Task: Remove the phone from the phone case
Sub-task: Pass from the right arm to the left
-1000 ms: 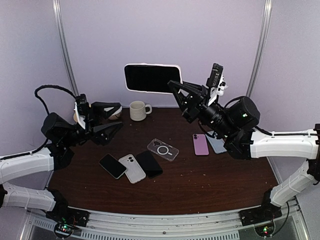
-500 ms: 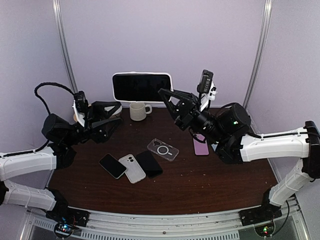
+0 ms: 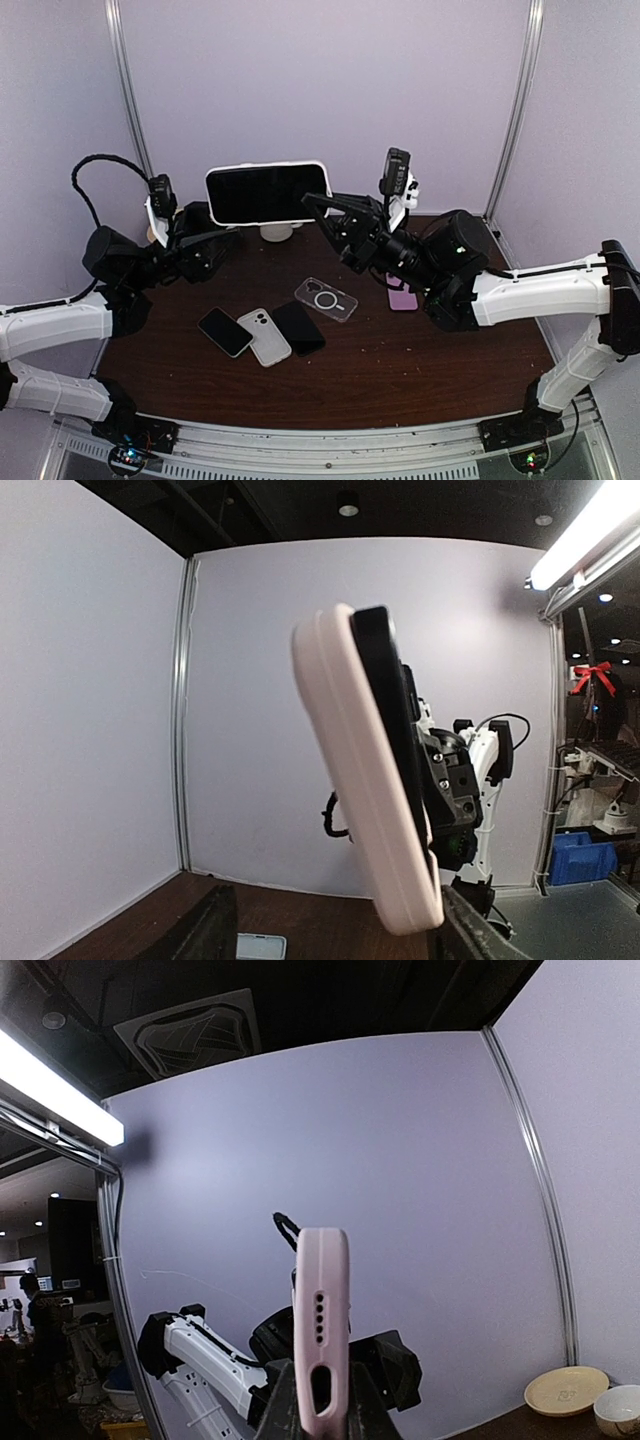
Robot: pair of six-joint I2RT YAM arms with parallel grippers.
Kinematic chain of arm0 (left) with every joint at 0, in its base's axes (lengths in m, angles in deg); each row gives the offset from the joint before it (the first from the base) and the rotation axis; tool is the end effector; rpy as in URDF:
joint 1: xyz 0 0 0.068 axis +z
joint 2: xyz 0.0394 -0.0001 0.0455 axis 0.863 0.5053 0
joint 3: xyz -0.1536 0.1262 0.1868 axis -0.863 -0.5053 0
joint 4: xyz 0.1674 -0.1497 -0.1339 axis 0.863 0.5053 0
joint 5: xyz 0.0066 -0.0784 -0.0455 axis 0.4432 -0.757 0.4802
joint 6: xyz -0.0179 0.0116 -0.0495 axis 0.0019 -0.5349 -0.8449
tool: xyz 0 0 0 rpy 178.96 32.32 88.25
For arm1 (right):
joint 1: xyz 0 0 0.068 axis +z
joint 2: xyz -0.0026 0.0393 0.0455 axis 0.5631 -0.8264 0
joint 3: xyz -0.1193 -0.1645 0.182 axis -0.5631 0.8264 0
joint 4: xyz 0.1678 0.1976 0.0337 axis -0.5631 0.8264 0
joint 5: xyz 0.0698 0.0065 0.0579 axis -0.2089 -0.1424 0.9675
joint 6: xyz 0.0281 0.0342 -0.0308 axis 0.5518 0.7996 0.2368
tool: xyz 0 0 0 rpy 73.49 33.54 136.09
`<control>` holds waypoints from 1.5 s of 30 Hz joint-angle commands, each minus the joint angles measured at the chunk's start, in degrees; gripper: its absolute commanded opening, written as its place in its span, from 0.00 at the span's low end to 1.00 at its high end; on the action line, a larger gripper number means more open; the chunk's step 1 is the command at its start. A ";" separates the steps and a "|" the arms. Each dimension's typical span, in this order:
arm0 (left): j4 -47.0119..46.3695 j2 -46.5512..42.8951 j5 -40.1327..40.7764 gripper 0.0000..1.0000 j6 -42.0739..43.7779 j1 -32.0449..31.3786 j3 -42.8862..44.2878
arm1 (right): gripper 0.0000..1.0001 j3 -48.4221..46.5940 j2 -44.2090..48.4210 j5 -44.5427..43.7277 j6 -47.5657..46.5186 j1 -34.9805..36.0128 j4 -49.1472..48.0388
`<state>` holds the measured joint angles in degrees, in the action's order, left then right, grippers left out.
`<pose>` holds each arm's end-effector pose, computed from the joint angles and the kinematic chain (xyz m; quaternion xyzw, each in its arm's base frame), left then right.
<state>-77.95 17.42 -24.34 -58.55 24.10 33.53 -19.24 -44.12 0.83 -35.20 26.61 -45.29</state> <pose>0.1704 -0.1498 0.3330 0.3183 0.4373 -0.5882 0.6013 0.1532 0.3016 0.3642 -0.2946 0.3817 0.6583 0.5781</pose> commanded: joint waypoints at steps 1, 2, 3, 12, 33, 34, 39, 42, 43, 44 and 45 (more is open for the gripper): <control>-0.89 -0.43 -1.88 0.67 -3.82 0.39 2.31 | 0.00 -2.31 0.17 0.97 -1.52 0.20 -3.40; -0.89 -0.35 -2.16 0.66 -4.20 0.44 2.44 | 0.00 -2.33 0.10 1.17 -1.76 0.20 -3.11; -0.97 -0.29 -2.25 0.66 -4.71 0.40 2.57 | 0.00 -2.33 0.01 1.49 -1.93 0.20 -2.86; -3.66 0.87 -6.41 0.48 -7.97 0.46 3.22 | 0.00 -1.33 -0.41 1.77 -2.84 -0.11 -2.84; -2.66 1.23 -6.56 0.00 -6.11 0.46 3.17 | 0.53 3.20 0.17 -1.49 -4.93 -1.02 -2.31; -1.06 0.81 -6.22 0.00 -4.63 0.40 3.25 | 0.66 4.07 1.16 -2.74 -5.61 -1.15 -0.53; 14.11 -1.16 -2.81 0.00 5.37 0.44 5.11 | 1.00 7.99 7.31 -4.28 -12.16 -1.93 12.56; 23.84 -1.46 -0.36 0.00 11.27 0.42 6.73 | 1.00 9.43 10.96 -4.84 -18.16 -2.29 24.20; 26.74 -1.50 0.04 0.00 13.36 0.40 7.34 | 0.99 9.63 12.06 -5.11 -20.11 -2.41 27.60; 29.79 -1.51 0.48 0.00 15.66 0.39 8.06 | 1.00 9.97 13.03 -5.46 -22.01 -2.57 30.78; 32.46 -1.39 0.77 0.00 17.63 0.44 8.69 | 0.99 10.11 13.82 -5.65 -23.92 -2.86 33.63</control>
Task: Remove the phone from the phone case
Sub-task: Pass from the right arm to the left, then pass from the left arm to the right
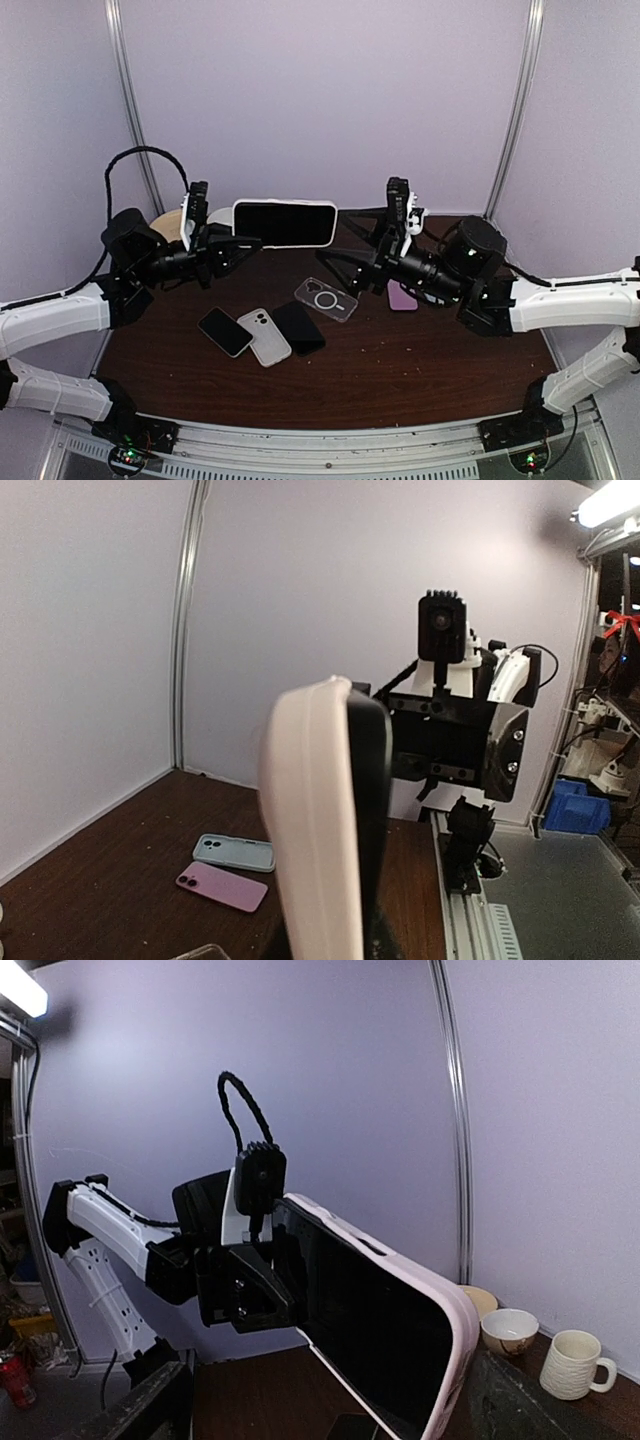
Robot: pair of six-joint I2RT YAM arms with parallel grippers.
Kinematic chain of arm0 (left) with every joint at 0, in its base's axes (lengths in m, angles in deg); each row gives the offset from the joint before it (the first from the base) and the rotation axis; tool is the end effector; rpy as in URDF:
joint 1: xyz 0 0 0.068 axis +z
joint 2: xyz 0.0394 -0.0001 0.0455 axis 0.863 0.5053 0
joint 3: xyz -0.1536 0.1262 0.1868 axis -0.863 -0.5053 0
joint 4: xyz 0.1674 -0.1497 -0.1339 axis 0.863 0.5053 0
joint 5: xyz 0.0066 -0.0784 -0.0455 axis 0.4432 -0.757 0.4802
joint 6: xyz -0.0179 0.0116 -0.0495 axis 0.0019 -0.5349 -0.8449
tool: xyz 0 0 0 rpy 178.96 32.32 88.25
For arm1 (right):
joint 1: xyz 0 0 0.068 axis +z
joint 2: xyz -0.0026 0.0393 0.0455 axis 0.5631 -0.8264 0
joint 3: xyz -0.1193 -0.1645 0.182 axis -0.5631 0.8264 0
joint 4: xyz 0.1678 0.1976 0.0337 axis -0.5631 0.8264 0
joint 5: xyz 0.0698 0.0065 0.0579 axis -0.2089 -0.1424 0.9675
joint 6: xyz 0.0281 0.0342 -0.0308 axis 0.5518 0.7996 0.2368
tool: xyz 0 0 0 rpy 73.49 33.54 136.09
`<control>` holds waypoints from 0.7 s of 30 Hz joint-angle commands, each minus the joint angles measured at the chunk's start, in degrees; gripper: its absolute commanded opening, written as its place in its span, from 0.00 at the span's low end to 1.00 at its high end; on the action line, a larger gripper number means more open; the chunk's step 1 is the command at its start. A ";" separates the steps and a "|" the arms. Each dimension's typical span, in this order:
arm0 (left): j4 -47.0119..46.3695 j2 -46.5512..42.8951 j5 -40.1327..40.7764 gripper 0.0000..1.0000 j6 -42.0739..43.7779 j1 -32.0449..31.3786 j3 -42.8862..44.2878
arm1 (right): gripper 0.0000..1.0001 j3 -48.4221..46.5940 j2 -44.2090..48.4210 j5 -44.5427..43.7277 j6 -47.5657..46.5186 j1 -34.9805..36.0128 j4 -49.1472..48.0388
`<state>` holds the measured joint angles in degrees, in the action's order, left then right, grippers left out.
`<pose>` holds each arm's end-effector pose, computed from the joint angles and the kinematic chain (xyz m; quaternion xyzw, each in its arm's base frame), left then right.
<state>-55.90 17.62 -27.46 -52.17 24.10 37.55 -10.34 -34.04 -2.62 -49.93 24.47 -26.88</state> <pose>0.1830 -0.1605 0.3200 0.3442 0.5384 -0.5620 0.5252 0.1507 0.2694 0.3347 -0.3518 0.4802 0.5296 0.6043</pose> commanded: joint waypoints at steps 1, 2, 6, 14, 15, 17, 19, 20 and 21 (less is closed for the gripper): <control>13.12 -1.54 3.93 0.00 13.84 0.40 5.23 | 0.99 1.25 4.53 -2.28 -11.41 -1.06 18.38; 15.39 -1.54 4.19 0.00 16.07 0.39 5.67 | 0.99 1.17 5.09 -2.25 -13.20 -1.53 21.42; 22.69 -1.80 2.27 0.00 25.52 0.31 6.55 | 0.99 -0.59 6.55 0.79 -21.27 -3.58 34.35; 31.94 -2.34 -5.98 0.00 37.32 -0.78 6.84 | 0.99 -4.69 6.02 6.35 -35.52 -3.70 49.56; 33.26 -2.29 -6.03 0.00 38.68 -1.08 6.96 | 0.99 -5.24 5.66 7.15 -36.41 -3.69 50.56; 34.66 -2.04 -5.65 0.00 40.05 -1.56 7.01 | 0.99 -6.11 4.67 9.16 -37.34 -3.64 51.35; 34.82 -1.82 -6.34 0.00 40.47 -1.79 6.80 | 0.96 -6.74 3.50 11.74 -37.23 -3.63 50.39; 34.80 -1.79 -6.56 0.00 40.64 -1.92 6.74 | 0.93 -7.10 2.90 13.07 -36.87 -3.63 49.72; 34.84 -1.68 -6.76 0.00 40.66 -2.04 6.67 | 0.90 -7.52 2.19 14.27 -36.75 -3.59 49.33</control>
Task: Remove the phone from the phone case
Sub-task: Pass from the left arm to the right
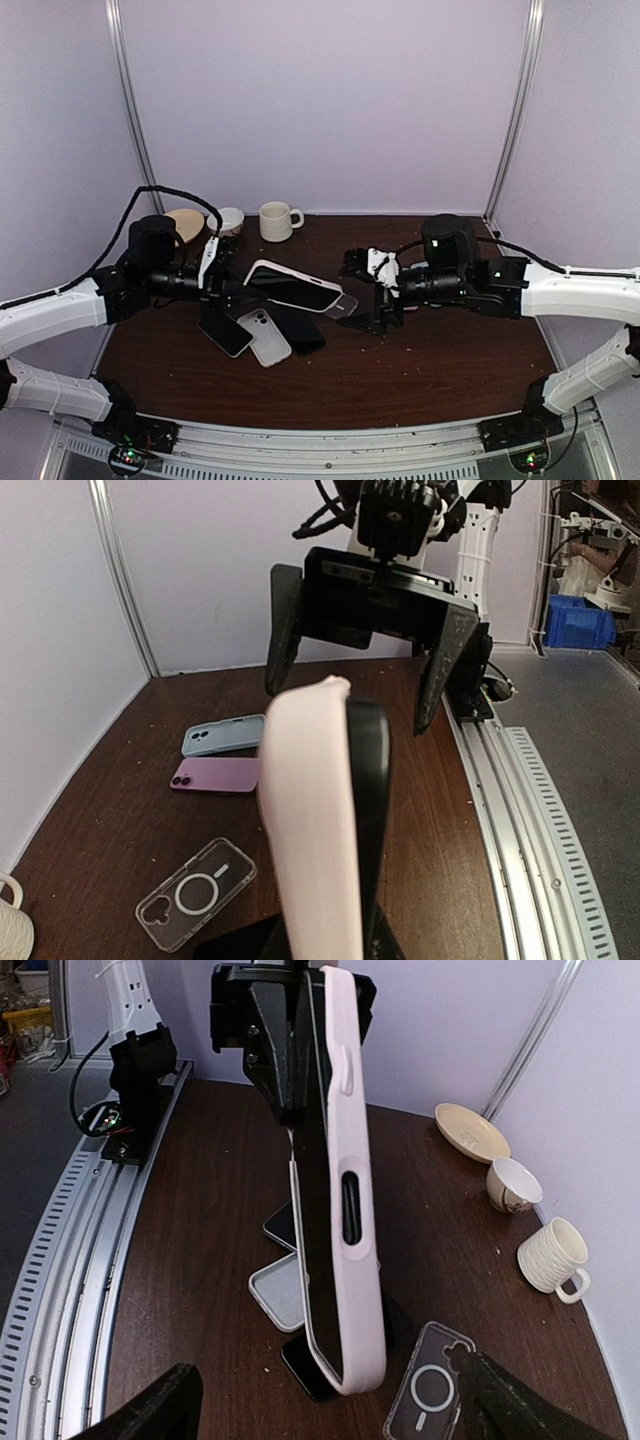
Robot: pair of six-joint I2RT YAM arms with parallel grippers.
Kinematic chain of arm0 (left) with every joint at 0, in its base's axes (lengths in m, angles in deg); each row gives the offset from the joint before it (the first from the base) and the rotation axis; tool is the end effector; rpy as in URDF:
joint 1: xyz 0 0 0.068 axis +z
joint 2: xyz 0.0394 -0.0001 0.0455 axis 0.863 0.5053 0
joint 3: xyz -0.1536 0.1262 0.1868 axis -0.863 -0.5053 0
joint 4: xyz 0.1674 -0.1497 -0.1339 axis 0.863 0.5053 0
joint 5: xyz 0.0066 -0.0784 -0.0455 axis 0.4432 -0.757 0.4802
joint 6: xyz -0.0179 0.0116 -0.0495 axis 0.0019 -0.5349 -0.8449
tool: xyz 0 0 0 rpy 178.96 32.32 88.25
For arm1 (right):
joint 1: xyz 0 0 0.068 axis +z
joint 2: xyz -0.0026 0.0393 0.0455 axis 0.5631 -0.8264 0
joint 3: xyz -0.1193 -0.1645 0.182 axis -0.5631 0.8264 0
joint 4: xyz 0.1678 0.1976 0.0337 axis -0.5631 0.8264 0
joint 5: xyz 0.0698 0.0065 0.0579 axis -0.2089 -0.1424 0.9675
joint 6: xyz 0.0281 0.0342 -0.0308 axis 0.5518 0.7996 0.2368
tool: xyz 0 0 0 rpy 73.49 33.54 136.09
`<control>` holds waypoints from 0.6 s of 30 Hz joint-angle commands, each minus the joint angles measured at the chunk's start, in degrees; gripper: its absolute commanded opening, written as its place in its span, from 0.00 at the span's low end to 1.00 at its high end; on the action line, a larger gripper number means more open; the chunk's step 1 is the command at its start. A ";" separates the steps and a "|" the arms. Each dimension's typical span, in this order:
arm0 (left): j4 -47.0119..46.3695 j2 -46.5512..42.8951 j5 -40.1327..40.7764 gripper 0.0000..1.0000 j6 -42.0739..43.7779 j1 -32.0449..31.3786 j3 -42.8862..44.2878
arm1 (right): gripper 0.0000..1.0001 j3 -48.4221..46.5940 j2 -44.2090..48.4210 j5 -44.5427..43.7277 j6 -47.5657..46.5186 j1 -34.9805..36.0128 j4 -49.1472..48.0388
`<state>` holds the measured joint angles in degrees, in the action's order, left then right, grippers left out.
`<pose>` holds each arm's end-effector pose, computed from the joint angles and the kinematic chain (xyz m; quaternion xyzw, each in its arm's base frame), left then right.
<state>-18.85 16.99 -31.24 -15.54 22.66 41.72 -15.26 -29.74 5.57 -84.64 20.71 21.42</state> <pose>0.1761 -0.1651 0.2845 0.5218 0.5761 -0.4294 0.4598 0.1555 0.2493 0.2981 -0.6100 0.5392 0.3260 0.4805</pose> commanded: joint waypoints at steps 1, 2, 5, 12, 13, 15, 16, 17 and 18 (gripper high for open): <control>-2.24 -1.07 -3.30 0.00 4.14 -0.74 2.43 | 0.88 -3.12 -2.89 6.99 -1.80 0.21 0.60; -2.25 -1.07 -3.46 0.00 4.26 -0.86 2.41 | 0.86 -3.67 -3.74 7.40 -1.43 0.36 0.14; -2.14 -1.01 -3.72 0.00 4.89 -1.27 2.08 | 0.73 -4.83 -5.77 8.24 -0.84 0.63 -0.53; -0.15 -0.71 -0.92 0.00 7.49 -2.07 2.05 | 0.46 -5.60 -7.93 9.48 0.31 0.82 -3.06; -0.06 -0.77 -0.99 0.00 7.59 -2.11 2.05 | 0.42 -5.67 -8.09 9.56 0.53 0.90 -3.28; -0.05 -0.84 -0.92 0.00 7.66 -2.12 2.05 | 0.36 -5.86 -8.45 9.94 0.66 0.92 -3.53; 0.11 -0.92 -1.00 0.00 7.84 -2.12 2.04 | 0.32 -5.95 -8.61 10.05 0.77 0.92 -3.50; 0.17 -0.97 -0.95 0.00 7.88 -2.11 1.93 | 0.28 -6.00 -8.76 10.24 0.76 0.92 -3.46; 0.21 -1.05 -1.04 0.00 7.92 -2.12 1.94 | 0.23 -6.09 -8.84 10.38 0.70 0.92 -3.30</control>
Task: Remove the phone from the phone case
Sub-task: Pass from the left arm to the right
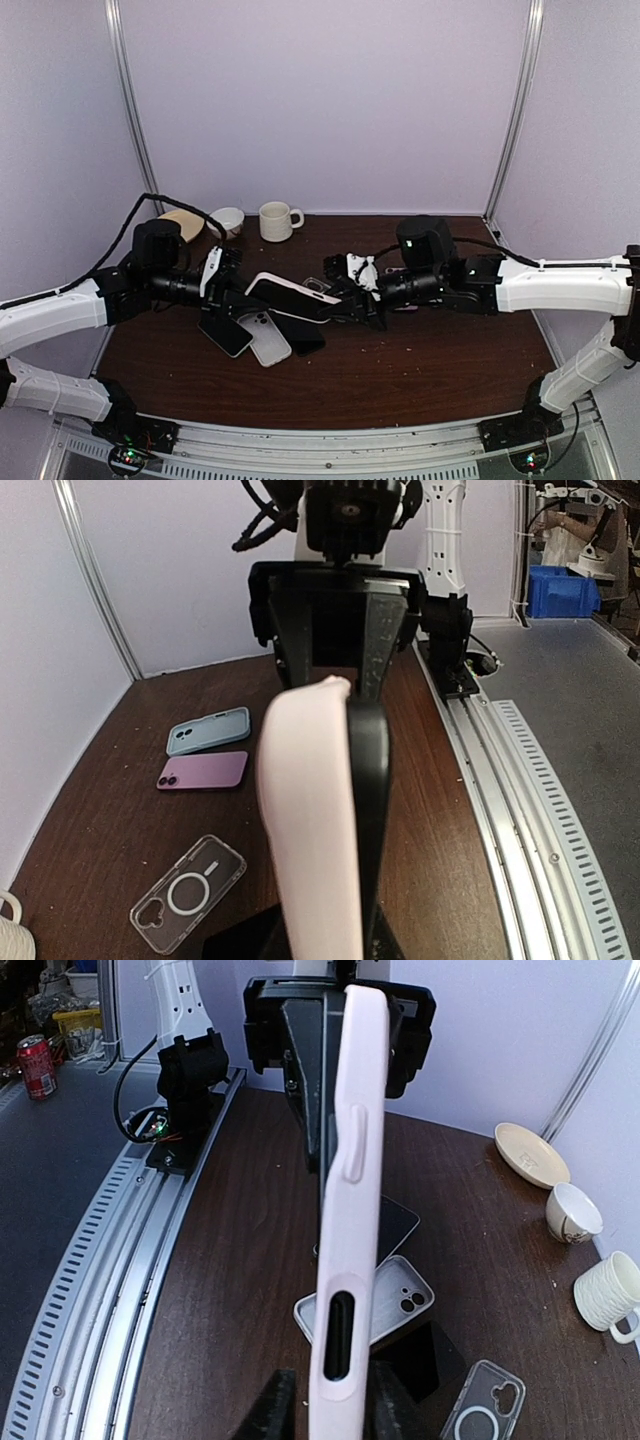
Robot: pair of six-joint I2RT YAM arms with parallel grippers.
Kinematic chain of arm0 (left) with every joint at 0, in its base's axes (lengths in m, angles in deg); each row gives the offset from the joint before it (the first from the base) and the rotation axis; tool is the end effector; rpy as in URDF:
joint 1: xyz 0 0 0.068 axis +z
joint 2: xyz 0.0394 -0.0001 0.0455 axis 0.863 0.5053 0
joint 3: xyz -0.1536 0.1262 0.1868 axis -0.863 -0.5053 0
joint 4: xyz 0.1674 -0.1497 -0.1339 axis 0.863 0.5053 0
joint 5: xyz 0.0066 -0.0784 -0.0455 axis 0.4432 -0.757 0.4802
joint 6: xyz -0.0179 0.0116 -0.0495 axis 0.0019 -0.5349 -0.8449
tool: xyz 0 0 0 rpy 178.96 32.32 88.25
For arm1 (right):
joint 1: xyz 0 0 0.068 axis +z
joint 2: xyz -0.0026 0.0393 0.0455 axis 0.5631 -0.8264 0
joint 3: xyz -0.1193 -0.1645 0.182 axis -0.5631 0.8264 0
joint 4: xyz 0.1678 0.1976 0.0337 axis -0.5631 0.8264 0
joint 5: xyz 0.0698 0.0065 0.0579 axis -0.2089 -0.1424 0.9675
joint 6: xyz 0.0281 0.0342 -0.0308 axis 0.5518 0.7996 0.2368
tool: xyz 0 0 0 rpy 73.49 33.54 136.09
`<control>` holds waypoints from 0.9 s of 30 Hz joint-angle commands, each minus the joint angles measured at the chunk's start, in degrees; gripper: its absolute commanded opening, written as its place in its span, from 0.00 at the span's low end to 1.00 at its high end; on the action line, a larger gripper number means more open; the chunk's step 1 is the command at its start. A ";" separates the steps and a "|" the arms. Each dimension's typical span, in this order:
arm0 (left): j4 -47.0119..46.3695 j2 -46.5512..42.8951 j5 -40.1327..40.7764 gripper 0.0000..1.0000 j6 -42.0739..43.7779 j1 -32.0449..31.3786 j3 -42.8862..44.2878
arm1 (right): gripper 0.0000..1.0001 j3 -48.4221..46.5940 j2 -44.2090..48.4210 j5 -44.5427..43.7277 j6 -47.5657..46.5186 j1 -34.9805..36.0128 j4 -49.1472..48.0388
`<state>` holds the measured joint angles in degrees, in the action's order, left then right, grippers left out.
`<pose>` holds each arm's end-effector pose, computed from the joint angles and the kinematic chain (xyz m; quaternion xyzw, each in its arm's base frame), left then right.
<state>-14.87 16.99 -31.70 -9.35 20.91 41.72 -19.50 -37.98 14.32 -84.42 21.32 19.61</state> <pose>0.1689 -0.1690 0.2781 0.5605 0.5580 -0.4173 0.4477 0.1661 0.2785 0.2863 -0.6361 0.5087 0.3837 0.4352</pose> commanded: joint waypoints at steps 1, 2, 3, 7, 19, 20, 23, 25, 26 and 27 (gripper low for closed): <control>-3.77 -1.09 -0.65 0.00 1.82 -0.35 1.96 | 0.17 -1.89 -0.68 1.77 0.36 0.33 -1.18; -3.64 -1.23 -0.88 0.00 2.00 -0.42 1.94 | 0.11 -2.02 -0.77 2.01 -0.04 0.35 -0.83; -3.50 -1.36 -1.03 0.00 2.11 -0.41 1.94 | 0.04 -2.06 -0.79 2.16 -0.31 0.39 -0.39; -2.60 -2.19 -1.76 0.00 3.62 -0.46 1.71 | 0.00 -2.07 -0.56 2.38 -1.13 0.46 0.60; 15.90 -6.31 -12.89 0.62 21.32 -0.55 2.28 | 0.00 0.47 3.89 8.40 -7.24 0.48 2.58; 16.30 -6.25 -13.38 0.60 21.67 -0.55 2.41 | 0.00 0.88 4.26 8.87 -7.51 0.48 2.34; 16.35 -6.10 -14.70 0.55 21.73 -0.55 2.51 | 0.00 2.10 5.23 10.11 -8.22 0.48 1.35; 15.92 -5.89 -15.53 0.51 21.45 -0.55 2.52 | 0.00 2.87 5.63 10.88 -8.33 0.48 0.09; 15.57 -5.74 -15.96 0.50 21.11 -0.61 2.51 | 0.00 3.00 5.58 11.11 -8.20 0.56 -0.73; 15.21 -5.67 -16.22 0.49 20.84 -0.63 2.57 | 0.00 2.96 5.55 11.46 -8.08 0.57 -1.00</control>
<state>0.43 10.95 -44.25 10.39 20.63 42.60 -17.05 -34.63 22.03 -91.92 21.36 24.50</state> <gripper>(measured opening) 0.511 0.077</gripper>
